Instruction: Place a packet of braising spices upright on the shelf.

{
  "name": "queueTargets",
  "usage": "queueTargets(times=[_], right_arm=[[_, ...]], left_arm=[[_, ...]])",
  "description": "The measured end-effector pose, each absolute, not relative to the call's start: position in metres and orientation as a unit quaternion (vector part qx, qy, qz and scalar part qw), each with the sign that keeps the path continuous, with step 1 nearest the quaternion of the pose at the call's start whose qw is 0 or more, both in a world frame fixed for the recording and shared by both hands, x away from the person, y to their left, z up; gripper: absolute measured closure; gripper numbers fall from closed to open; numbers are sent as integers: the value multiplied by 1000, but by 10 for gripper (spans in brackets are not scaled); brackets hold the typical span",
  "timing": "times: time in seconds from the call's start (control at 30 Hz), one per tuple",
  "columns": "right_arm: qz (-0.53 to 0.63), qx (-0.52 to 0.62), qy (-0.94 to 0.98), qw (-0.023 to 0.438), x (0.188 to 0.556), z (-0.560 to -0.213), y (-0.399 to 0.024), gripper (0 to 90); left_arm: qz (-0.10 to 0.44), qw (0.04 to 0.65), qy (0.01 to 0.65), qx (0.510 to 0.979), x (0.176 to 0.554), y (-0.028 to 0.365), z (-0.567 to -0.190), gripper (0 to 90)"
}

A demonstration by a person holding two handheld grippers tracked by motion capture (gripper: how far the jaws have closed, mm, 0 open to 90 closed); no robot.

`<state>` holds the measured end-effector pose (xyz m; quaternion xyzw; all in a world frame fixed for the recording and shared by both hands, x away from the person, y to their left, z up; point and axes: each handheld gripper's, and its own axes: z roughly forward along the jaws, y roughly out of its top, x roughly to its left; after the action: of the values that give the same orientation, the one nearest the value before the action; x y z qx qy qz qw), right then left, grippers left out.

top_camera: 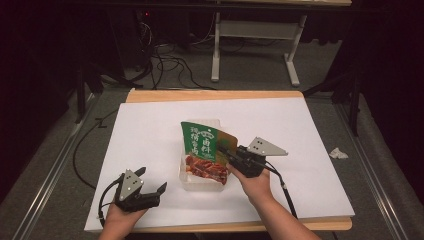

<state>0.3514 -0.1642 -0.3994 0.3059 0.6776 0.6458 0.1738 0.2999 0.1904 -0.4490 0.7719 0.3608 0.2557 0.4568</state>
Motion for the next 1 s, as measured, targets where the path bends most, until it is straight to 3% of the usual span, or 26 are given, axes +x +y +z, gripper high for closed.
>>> queueTargets(times=[0.27,0.47,0.73,0.87,1.0], right_arm=[[623,302,701,172,352,-398,-165,841],[617,301,709,161,354,-394,-165,647],[607,301,718,157,358,-389,-165,222],[598,308,724,157,357,-386,-167,150],[589,310,728,166,355,-384,-171,149]], left_arm=[[255,457,362,772,300,190,-449,145],[255,458,362,771,300,191,-449,144],[256,458,361,771,300,191,-449,145],[255,458,361,771,300,191,-449,144],[255,459,361,771,300,190,-449,145]])
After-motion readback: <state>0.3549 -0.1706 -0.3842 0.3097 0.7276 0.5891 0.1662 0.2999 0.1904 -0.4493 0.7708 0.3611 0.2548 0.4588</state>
